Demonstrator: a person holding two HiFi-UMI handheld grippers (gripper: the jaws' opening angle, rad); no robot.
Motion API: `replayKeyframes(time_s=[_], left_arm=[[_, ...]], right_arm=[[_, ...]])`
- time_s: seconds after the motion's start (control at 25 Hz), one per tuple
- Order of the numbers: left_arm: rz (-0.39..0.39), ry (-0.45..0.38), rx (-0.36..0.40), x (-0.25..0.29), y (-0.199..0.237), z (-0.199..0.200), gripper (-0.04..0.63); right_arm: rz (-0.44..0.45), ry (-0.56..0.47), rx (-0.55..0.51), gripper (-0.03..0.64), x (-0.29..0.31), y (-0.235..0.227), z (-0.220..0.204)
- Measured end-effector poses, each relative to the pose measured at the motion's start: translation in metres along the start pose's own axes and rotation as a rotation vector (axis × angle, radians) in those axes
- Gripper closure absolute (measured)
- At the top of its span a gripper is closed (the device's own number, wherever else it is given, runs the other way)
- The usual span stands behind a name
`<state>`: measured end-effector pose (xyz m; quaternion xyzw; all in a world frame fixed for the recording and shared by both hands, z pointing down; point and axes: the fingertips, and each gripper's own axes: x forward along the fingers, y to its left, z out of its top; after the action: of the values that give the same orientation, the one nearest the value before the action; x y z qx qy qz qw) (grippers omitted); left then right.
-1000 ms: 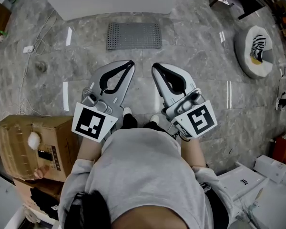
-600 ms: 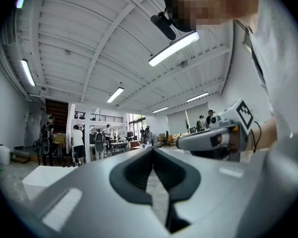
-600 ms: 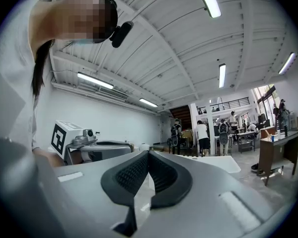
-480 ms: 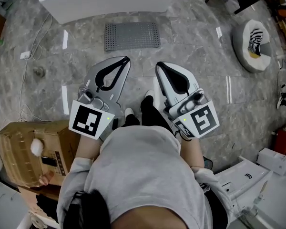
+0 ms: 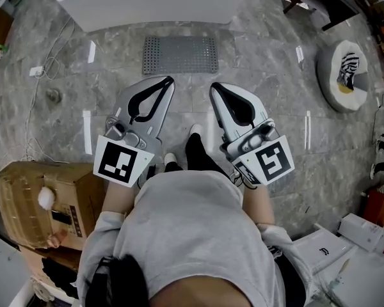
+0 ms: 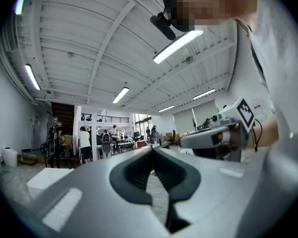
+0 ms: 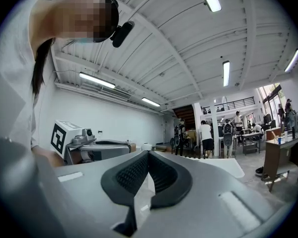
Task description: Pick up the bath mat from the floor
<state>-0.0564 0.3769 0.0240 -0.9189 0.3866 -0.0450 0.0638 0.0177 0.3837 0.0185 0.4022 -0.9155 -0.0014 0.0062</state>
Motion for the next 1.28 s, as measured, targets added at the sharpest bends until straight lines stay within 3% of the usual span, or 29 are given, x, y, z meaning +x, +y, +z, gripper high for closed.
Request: replayKeyframes(time_s=[0.56,1.28], left_arm=[[0.076,0.02,0.042,0.098,0.033,-0.003,0.594],[0.139,-0.008,0.013,0.158,0.03,0.004,0.594]], right_arm=[[0.062,-0.013,0.004,0.618,0.042,-0.104,0.003],[0.091,-0.044,0.037,0.618,0.04,-0.179,-0.006]])
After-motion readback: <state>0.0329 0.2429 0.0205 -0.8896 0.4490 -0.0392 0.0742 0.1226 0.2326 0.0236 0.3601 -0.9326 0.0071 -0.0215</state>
